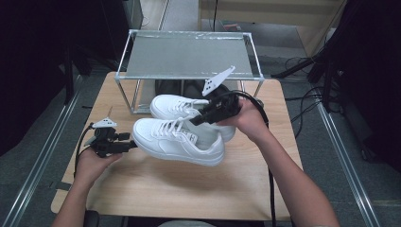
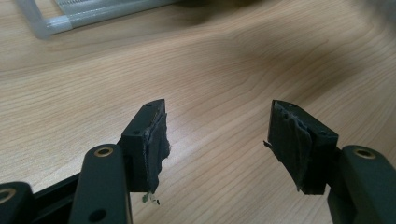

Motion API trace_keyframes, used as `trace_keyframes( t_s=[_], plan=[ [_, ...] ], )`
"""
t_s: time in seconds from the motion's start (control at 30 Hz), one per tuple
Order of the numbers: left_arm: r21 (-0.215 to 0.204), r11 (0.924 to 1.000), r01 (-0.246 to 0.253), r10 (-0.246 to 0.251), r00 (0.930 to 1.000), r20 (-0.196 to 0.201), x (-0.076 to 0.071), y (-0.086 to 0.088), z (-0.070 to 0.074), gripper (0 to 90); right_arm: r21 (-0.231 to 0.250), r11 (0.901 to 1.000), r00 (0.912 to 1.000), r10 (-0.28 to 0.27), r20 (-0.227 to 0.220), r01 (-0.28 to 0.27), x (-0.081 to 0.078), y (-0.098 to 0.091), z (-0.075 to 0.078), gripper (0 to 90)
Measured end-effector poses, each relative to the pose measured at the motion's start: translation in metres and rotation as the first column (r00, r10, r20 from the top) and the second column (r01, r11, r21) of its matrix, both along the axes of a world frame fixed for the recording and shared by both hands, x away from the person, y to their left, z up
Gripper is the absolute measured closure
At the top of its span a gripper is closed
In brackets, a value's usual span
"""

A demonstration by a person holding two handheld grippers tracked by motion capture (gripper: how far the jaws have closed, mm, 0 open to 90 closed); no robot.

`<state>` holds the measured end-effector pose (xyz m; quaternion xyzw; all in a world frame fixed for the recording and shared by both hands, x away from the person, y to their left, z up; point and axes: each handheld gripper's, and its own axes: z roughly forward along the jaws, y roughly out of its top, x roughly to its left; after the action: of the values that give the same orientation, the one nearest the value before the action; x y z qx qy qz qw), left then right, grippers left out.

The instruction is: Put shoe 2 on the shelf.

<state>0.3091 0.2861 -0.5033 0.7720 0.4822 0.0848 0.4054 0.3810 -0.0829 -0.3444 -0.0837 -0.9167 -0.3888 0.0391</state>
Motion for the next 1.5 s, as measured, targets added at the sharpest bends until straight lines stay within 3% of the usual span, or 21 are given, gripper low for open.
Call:
trace_keyframes(
  t_s=[0.2,0.4,0.57,0.67,0.77,0.9,0.93,1.1,1.23,1.3,1.37,1.5],
  plan=[
    [0.0,1.0,-0.005,0.005,1.0,0.0,0.0,-0.002,-0.001,37.7,0.04,0.9987,0.9994,-0.031,-0.013,0.031,0.005,0.008,0.032,76.1],
    [0.003,1.0,0.003,-0.003,1.0,-0.003,0.001,-0.002,-0.001,37.3,0.059,0.997,0.9987,-0.051,0.004,0.051,0.009,0.016,0.06,76.1],
    [-0.01,0.9999,0.014,-0.014,0.9999,0.001,0.001,-0.002,-0.002,36.9,0.069,0.9916,0.9939,-0.11,0.002,0.11,0.017,0.024,0.078,76.1],
    [-0.002,0.9998,0.019,-0.019,0.9998,0.005,0.0,-0.004,-0.001,36.6,0.081,0.9814,0.9843,-0.176,0.014,0.174,0.024,0.031,0.088,76.1],
    [-0.003,0.9995,0.03,-0.03,0.9995,0.004,0.0,-0.005,0.0,36.6,0.098,0.9614,0.9651,-0.261,0.023,0.257,0.033,0.039,0.098,76.1],
    [-0.002,0.9993,0.039,-0.039,0.9993,0.003,0.0,-0.005,0.0,36.6,0.117,0.9252,0.9306,-0.366,0.019,0.361,0.049,0.048,0.107,76.1],
    [-0.003,0.9993,0.038,-0.038,0.9993,0.005,0.0,-0.005,0.0,36.7,0.118,0.9097,0.9156,-0.402,0.01,0.398,0.056,0.052,0.11,75.9],
    [0.0,0.9992,0.04,-0.04,0.9991,0.012,-0.001,-0.006,0.001,36.6,0.099,0.8755,0.8773,-0.478,0.039,0.473,0.078,0.066,0.114,76.0],
    [0.002,0.9984,0.057,-0.057,0.9983,0.01,-0.001,-0.008,0.002,36.6,0.102,0.814,0.8162,-0.577,0.029,0.572,0.102,0.077,0.113,75.9],
    [0.005,0.9983,0.057,-0.058,0.9982,0.015,-0.001,-0.009,0.001,36.6,0.109,0.7708,0.7746,-0.632,0.012,0.628,0.114,0.081,0.111,75.9],
    [0.002,0.9982,0.06,-0.06,0.9981,0.015,-0.001,-0.01,0.001,36.7,0.113,0.7362,0.741,-0.672,-0.001,0.667,0.123,0.086,0.109,75.9],
    [0.002,0.9978,0.066,-0.066,0.9977,0.015,-0.002,-0.01,0.002,36.7,0.117,0.6798,0.6852,-0.728,-0.008,0.724,0.139,0.096,0.104,75.9]
  ],
)
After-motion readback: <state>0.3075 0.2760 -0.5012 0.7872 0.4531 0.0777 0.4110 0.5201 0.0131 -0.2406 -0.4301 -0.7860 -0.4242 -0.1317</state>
